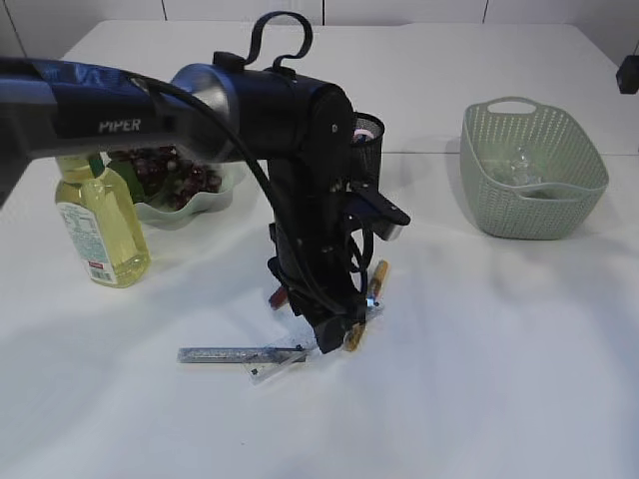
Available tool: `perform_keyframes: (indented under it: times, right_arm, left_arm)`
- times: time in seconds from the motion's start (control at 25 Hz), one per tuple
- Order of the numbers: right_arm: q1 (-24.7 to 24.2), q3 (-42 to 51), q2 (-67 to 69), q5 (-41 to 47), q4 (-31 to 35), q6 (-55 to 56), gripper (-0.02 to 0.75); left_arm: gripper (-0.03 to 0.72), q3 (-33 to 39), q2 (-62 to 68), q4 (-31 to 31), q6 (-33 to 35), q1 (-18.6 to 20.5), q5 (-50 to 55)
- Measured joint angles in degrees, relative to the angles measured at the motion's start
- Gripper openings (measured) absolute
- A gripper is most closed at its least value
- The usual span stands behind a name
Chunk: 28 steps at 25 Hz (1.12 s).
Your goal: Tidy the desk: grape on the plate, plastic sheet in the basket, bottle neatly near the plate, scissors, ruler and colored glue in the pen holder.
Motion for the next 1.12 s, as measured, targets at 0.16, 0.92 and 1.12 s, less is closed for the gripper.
perform_keyframes:
  times: [0.16,0.92,1.12]
  right_arm:
    - [0.0,0.0,0.0,0.0,0.0,0.0,0.296]
    - [0.0,-0.3,0.0,0.0,0.0,-0.6,0.296]
    - [0.0,-0.3,0.0,-0.1,0.0,-0.6,0.296]
  left_arm:
    - [0.464,0.0,1.7,0.0,0.0,0.0,-0.8]
    - [0.465,0.0,2.8,1.8,0.0,0.0,-5.2]
    - [0.465,0.0,3.8,1.8,0.0,0.0,-4.7]
